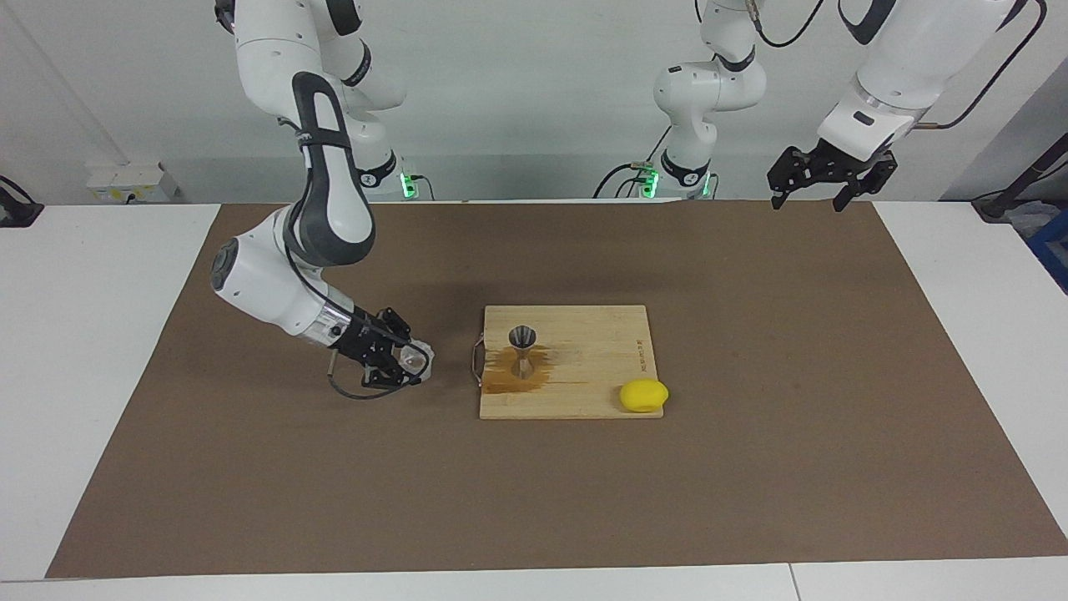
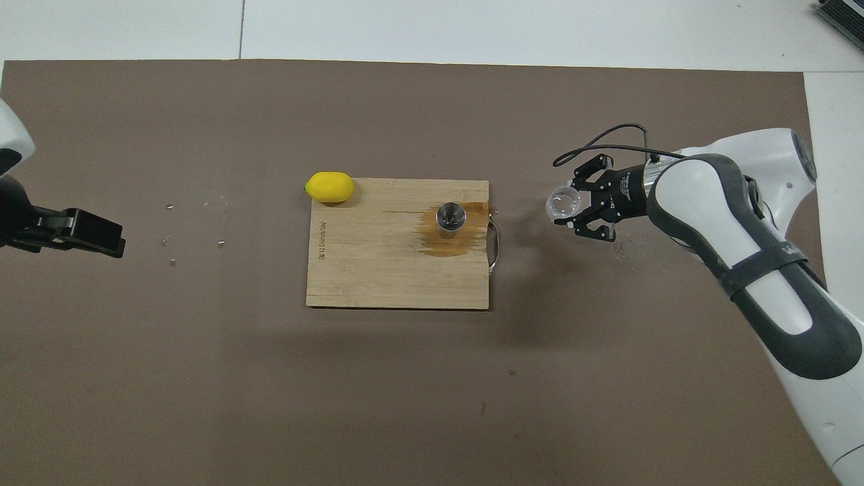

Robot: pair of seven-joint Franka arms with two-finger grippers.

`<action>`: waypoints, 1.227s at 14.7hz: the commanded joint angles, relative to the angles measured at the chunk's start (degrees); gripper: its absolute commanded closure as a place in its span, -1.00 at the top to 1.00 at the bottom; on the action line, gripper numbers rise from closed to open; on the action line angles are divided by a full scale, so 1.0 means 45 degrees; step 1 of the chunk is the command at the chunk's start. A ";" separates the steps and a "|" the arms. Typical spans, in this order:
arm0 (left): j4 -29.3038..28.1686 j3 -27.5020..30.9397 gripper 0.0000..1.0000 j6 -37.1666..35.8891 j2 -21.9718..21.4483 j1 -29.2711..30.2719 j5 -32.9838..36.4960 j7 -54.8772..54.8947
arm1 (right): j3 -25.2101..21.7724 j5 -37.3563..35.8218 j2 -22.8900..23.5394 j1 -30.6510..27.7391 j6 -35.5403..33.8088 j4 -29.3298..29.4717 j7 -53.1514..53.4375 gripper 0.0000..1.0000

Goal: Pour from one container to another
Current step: 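Carry the glass cup back to its spot with the right gripper, then lower the glass cup onto the table and open the right gripper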

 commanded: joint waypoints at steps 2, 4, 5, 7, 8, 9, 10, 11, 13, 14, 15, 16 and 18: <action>-0.0428 -0.0060 1.00 0.0129 -0.0321 0.0126 0.0171 -0.0090 | 0.0188 0.0914 0.0251 -0.1213 -0.0713 -0.0719 -0.2234 -1.00; -0.0408 -0.0040 1.00 0.0148 -0.0321 0.0243 0.0171 -0.0090 | 0.0168 0.1169 0.0429 -0.1762 -0.1028 -0.0796 -0.3272 -1.00; -0.0427 -0.0040 1.00 0.0148 -0.0321 0.0282 0.0171 -0.0090 | 0.0168 0.1169 0.0448 -0.1957 -0.1107 -0.0913 -0.3392 -1.00; -0.0427 -0.0060 1.00 0.0148 -0.0321 0.0282 0.0171 -0.0090 | 0.0168 0.1150 0.0701 -0.2386 -0.1477 -0.0895 -0.3995 -1.00; -0.0428 -0.0041 1.00 0.0148 -0.0321 0.0282 0.0171 -0.0090 | 0.0168 0.1150 0.0761 -0.2602 -0.1537 -0.0914 -0.4385 -1.00; -0.0408 -0.0040 1.00 0.0148 -0.0321 0.0263 0.0171 -0.0090 | 0.0168 0.1150 0.0800 -0.2739 -0.1614 -0.0933 -0.4660 -1.00; -0.0427 -0.0040 1.00 0.0148 -0.0321 0.0263 0.0171 -0.0090 | 0.0168 0.1150 0.0858 -0.2934 -0.1809 -0.0953 -0.4856 -1.00; -0.0428 -0.0040 1.00 0.0148 -0.0341 0.0282 0.0171 -0.0090 | 0.0168 0.1150 0.0859 -0.3052 -0.1849 -0.0992 -0.4955 -1.00; -0.0428 -0.0040 1.00 0.0148 -0.0341 0.0282 0.0171 -0.0090 | 0.0168 0.1150 0.0781 -0.3325 -0.1850 -0.1264 -0.5014 -1.00; -0.0428 -0.0040 1.00 0.0148 -0.0322 0.0282 0.0171 -0.0090 | 0.0168 0.1150 0.0742 -0.3481 -0.1869 -0.1382 -0.5092 -1.00; -0.0428 -0.0040 1.00 0.0148 -0.0321 0.0282 0.0171 -0.0090 | 0.0168 0.1150 0.0703 -0.3637 -0.1850 -0.1518 -0.5286 -1.00; -0.0428 -0.0040 1.00 0.0148 -0.0321 0.0282 0.0171 -0.0090 | 0.0149 0.1150 0.0664 -0.3736 -0.1850 -0.1616 -0.5404 -1.00; -0.0408 -0.0040 1.00 0.0148 -0.0321 0.0282 0.0171 -0.0090 | 0.0129 0.1150 0.0625 -0.3873 -0.1675 -0.1831 -0.5463 -0.88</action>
